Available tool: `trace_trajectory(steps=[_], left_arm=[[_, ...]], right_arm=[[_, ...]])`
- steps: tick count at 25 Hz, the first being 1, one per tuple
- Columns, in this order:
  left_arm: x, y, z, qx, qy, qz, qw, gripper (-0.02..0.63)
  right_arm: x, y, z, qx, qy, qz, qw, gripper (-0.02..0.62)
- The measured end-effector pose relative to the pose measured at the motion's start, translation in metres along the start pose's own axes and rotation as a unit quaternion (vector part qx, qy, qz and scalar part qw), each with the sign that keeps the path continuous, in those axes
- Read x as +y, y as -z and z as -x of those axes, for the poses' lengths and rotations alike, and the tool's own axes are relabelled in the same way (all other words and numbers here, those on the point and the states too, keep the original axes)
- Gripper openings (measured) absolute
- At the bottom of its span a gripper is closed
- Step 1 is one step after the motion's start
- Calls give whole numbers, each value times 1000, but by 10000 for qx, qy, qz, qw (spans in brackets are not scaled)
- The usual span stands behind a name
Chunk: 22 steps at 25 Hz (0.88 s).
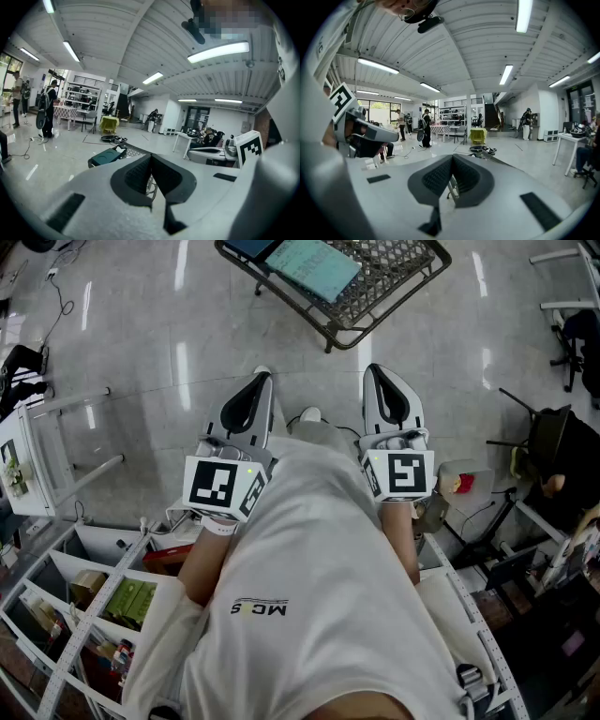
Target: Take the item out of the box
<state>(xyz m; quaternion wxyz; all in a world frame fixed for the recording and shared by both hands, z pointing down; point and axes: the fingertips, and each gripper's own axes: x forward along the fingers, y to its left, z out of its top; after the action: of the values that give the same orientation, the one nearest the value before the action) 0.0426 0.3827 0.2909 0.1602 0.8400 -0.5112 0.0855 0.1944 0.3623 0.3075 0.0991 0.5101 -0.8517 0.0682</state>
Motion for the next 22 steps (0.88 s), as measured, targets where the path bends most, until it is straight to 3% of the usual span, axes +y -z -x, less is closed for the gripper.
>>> trace_trajectory(steps=[7, 10, 12, 18, 22], left_arm=[[-44, 2, 12, 39, 315, -183, 9993, 25], [-44, 6, 20, 2, 328, -163, 9993, 25], [-41, 10, 27, 4, 318, -136, 9994, 25], [-11, 10, 33, -66, 348, 25, 9994, 25], [23, 6, 34, -80, 390, 139, 9991, 25]], right_arm=[[5, -7, 33, -151, 16, 52, 9999, 15], [10, -4, 38, -207, 1, -292, 9994, 15], [15, -2, 40, -230, -12, -481, 9986, 15], [34, -3, 20, -169, 20, -246, 9996, 15], [55, -23, 2, -392, -44, -234, 9989, 15]])
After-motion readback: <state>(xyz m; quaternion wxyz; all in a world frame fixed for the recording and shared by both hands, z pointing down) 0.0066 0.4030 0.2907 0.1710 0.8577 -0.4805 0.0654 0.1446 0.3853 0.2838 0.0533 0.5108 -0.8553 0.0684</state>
